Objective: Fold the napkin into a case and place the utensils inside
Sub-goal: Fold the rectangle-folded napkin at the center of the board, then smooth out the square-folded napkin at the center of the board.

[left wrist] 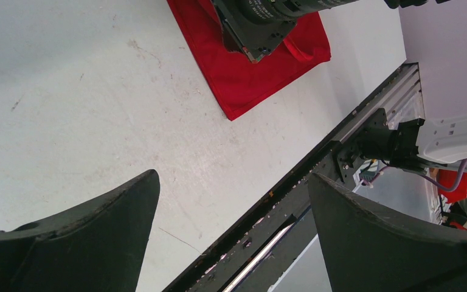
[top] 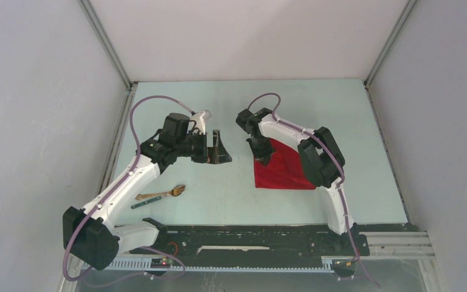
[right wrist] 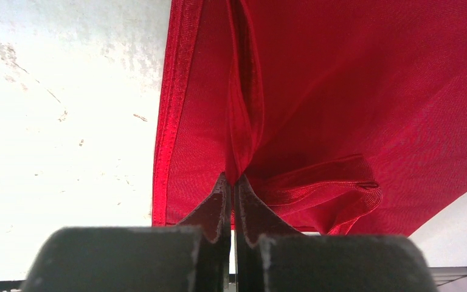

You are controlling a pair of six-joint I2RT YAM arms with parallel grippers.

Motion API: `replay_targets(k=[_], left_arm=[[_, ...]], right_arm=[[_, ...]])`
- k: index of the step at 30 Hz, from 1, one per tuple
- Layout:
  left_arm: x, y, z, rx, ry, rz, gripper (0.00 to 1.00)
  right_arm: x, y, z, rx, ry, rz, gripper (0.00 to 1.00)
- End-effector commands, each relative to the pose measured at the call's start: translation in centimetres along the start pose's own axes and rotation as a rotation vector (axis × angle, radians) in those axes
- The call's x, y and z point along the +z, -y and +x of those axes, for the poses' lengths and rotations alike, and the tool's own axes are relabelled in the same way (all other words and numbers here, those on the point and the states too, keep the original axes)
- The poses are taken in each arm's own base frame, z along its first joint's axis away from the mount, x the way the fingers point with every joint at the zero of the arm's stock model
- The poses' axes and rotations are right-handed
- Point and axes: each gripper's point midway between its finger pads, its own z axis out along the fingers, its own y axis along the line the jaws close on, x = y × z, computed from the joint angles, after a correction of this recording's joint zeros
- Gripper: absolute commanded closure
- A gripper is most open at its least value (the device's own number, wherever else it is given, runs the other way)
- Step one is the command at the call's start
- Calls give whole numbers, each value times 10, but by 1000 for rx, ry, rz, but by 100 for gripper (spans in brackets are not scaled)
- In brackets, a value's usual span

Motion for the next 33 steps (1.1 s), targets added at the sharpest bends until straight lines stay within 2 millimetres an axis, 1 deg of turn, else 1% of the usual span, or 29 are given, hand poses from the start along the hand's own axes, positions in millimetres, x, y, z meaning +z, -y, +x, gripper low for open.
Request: replay_targets(k=[1, 2, 3, 6, 8, 9, 11, 12, 15, 16, 17, 18, 19, 20, 22, 25, 28, 33], left_arm=[[-3, 3, -5, 32, 22, 16, 0], [-3, 3, -5, 34, 23, 16, 0], [-3, 3, -5, 35, 22, 16, 0], [-3, 3, -4, 33, 19, 17, 0], [-2, 2, -4, 31, 16, 16, 0], [-2, 2, -4, 31, 16, 16, 0], [-1, 2, -4, 31, 16, 14, 0], [-1, 1, -4, 30, 15, 12, 0], [0, 0, -3, 27, 10, 10, 0], [1, 0, -3, 26, 9, 9, 0], [1, -1, -3, 26, 9, 9, 0], [2, -1, -3, 25, 6, 9, 0], [2, -1, -2, 24, 3, 11, 0], [3, -1, -2, 23, 1, 10, 0], [4, -3, -1, 19, -5, 4, 0], [7, -5, 0, 16, -12, -2, 0], [8, -9, 0, 15, -10, -17, 0], [10, -10, 0, 11, -17, -21, 0]], right_arm=[[-10, -5, -10, 23, 35, -21, 100], [-10, -4, -10, 25, 36, -17, 99], [-10, -3, -9, 24, 33, -12, 95], [-15, -5, -10, 23, 42, -24, 77], [-26, -9, -13, 20, 64, -59, 62], [-36, -12, -14, 16, 87, -90, 53], [-57, -16, -16, 7, 136, -163, 39], [-68, -17, -14, 4, 155, -212, 35], [-105, -19, -12, 37, 249, -467, 31], [-114, -9, -16, 76, 299, -541, 28], [-118, -2, -21, 104, 353, -608, 25], [-116, 11, -21, 138, 376, -658, 22], [-108, 24, -22, 177, 386, -698, 20], [-100, 33, -20, 212, 365, -755, 20], [-83, 51, -23, 257, 333, -792, 20], [-61, 63, -31, 284, 317, -796, 18], [-41, 76, -30, 323, 284, -789, 18], [-17, 77, -18, 326, 223, -784, 17]])
